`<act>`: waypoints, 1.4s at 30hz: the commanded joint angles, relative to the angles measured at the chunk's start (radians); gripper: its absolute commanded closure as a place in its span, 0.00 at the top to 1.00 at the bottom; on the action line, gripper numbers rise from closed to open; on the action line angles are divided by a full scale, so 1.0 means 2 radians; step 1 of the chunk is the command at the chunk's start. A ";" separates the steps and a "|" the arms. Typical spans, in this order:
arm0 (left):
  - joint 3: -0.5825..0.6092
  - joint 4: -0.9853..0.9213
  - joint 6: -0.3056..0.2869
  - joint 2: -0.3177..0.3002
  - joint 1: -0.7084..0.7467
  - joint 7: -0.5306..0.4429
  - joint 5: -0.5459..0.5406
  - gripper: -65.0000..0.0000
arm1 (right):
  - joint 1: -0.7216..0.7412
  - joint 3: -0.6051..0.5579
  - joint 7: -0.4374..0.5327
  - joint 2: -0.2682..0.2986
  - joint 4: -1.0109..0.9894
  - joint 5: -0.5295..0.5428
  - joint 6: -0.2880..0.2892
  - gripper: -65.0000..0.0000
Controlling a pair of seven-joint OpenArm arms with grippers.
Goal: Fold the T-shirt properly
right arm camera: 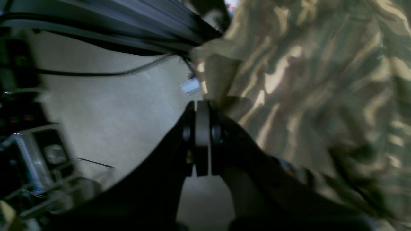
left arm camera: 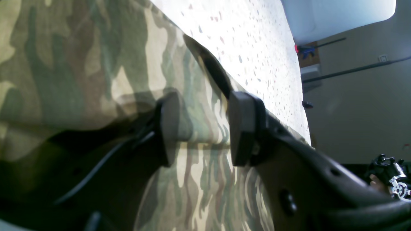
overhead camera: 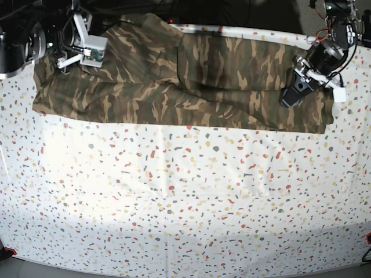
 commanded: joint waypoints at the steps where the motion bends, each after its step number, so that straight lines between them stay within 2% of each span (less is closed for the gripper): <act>1: 0.000 0.007 -0.003 -0.003 -0.001 0.002 -0.009 0.39 | 0.000 0.003 0.005 0.007 0.006 0.018 0.001 0.00; 4: 0.000 0.007 -0.003 -0.003 -0.001 0.002 -0.009 0.39 | 0.000 0.003 0.005 0.001 0.006 0.025 0.001 0.00; 9: 0.000 0.007 -0.003 -0.003 -0.001 0.002 -0.009 0.39 | 0.000 0.003 0.005 -0.031 0.006 0.025 0.001 0.00; 13: 0.000 0.007 -0.003 -0.003 -0.001 0.002 -0.009 0.39 | 0.000 0.003 0.009 -0.052 0.006 0.003 0.001 0.00; 26: 0.000 0.007 -0.003 -0.003 -0.001 0.002 -0.009 0.39 | 0.005 0.003 0.132 -0.165 -0.095 -0.188 0.001 0.00; 30: 0.000 0.007 -0.003 -0.003 -0.001 0.002 -0.009 0.39 | 0.031 0.004 0.138 -0.193 -0.106 -0.231 0.001 0.00; 33: 0.000 0.007 -0.003 -0.003 -0.001 0.002 -0.009 0.39 | 0.053 0.004 0.139 -0.202 -0.106 -0.269 0.001 0.00; 42: 0.000 0.007 -0.003 -0.003 -0.001 0.002 -0.009 0.39 | 0.090 0.004 0.139 -0.202 -0.106 -0.392 0.001 0.00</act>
